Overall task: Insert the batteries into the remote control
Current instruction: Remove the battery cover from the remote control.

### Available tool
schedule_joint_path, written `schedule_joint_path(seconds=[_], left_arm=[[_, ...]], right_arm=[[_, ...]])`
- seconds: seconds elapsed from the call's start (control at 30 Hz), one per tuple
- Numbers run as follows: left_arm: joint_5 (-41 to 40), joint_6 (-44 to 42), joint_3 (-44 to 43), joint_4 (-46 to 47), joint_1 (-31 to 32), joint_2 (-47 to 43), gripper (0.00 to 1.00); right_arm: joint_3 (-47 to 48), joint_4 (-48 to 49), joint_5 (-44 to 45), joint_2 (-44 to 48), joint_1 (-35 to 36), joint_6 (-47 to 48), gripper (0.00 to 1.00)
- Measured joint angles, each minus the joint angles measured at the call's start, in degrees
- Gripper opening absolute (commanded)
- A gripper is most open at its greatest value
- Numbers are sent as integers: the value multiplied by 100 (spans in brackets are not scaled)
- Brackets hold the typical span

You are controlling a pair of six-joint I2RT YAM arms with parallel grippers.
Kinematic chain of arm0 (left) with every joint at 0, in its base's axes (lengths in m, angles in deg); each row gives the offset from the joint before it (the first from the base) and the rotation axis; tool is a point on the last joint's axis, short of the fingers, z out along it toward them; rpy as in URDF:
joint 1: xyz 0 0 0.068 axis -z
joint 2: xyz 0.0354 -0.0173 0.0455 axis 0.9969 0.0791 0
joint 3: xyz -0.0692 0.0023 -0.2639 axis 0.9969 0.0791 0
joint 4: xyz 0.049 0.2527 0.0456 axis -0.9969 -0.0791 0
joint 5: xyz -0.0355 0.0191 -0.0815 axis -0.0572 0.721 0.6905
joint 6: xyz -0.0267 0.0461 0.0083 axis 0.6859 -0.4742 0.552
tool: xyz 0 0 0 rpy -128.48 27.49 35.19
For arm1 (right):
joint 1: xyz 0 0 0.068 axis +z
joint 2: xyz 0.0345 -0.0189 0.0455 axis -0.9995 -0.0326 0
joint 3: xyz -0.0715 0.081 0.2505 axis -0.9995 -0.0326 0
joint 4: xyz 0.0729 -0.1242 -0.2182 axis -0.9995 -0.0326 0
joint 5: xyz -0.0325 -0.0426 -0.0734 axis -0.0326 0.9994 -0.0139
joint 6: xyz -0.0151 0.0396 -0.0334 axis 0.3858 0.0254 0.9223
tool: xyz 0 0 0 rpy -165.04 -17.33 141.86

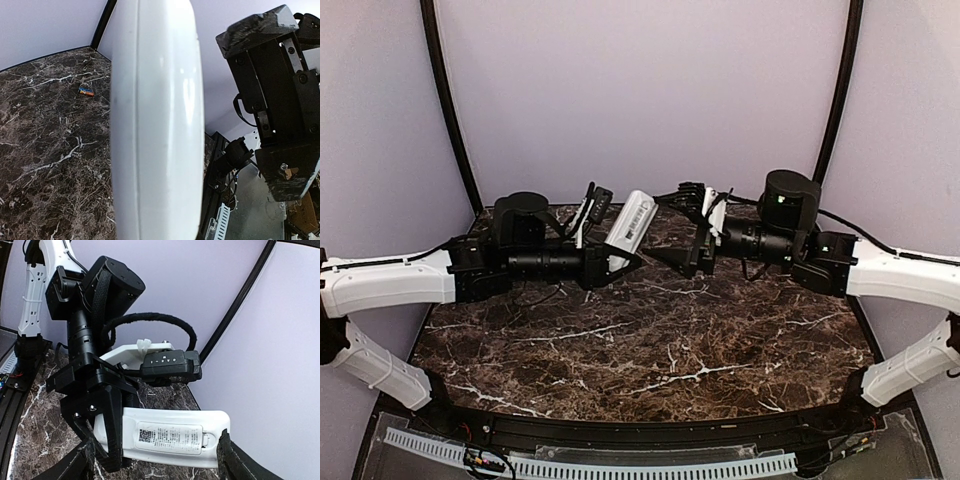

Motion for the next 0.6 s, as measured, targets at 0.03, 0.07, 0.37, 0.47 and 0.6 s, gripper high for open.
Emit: schedule_joint_path(seconds=[0.03,0.07,0.37,0.47,0.6], left_arm=[[0,0,0,-2,0,0,0],[0,2,0,-4,0,0,0],[-22,-4,2,-2,2,-2,0],[-35,-11,2,0,0,-2,0],[-90,-20,2,-15,0,-2,0]], right_arm=[[39,0,50,-81,-2,22,81],[87,7,109,-173,0,37,81],[365,-57,376,-483,4,92,73],[407,-101,422,-509,4,109,72],[422,-136,444,-544,4,107,70]])
